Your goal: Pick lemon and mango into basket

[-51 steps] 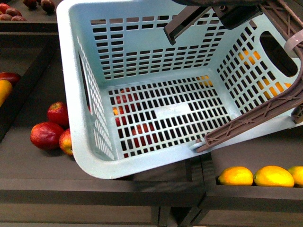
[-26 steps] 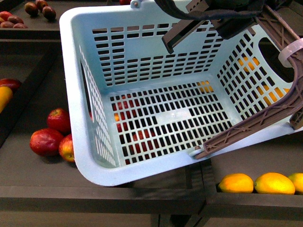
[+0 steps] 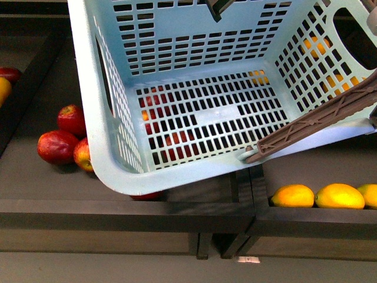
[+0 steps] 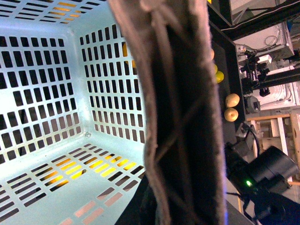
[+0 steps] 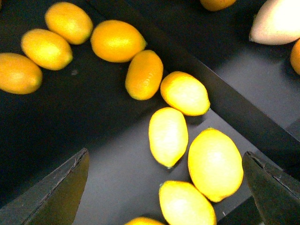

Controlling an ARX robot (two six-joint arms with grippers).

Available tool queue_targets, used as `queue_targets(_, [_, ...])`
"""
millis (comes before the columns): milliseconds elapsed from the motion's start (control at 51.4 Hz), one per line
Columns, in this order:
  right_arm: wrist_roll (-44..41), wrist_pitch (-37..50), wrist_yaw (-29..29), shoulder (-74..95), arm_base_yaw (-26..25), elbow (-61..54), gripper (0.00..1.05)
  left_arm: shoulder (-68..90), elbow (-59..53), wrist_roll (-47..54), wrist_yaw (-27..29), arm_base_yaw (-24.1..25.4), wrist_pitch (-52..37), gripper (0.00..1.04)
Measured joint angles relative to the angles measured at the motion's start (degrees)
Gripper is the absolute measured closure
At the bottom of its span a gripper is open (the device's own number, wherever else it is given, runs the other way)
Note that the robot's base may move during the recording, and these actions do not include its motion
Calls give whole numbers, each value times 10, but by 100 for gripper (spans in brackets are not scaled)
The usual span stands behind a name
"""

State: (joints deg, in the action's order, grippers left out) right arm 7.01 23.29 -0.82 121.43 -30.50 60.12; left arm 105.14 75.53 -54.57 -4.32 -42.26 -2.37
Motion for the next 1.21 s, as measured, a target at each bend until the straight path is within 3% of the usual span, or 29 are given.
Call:
queue_targets(156, [-5, -77, -16, 104, 4, 141, 9, 0, 0, 0, -1, 0, 0, 100])
queue_targets(409, [-28, -131, -39, 173, 13, 257, 9, 0, 0, 0, 0, 0, 0, 100])
queue_targets(1207, [-2, -196, -24, 284, 27, 361, 9, 0, 0, 0, 0, 0, 0, 100])
